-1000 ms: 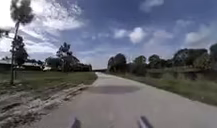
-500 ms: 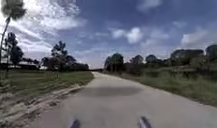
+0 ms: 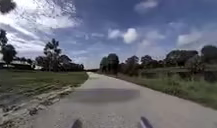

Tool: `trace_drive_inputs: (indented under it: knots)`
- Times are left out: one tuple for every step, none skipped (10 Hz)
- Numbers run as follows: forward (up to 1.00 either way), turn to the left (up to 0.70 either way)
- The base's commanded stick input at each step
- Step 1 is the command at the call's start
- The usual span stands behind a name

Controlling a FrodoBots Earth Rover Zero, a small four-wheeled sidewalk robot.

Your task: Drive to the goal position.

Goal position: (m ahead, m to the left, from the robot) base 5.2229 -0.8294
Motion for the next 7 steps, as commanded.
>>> trace_drive_inputs:
  knots:
    - [0.69,0.25]
    - [0.69,0.12]
    - [0.69,0.03]
    - [0.69,0.04]
    - [0.69,0.05]
    - [0.69,0.06]
    - [0.69,0.1]
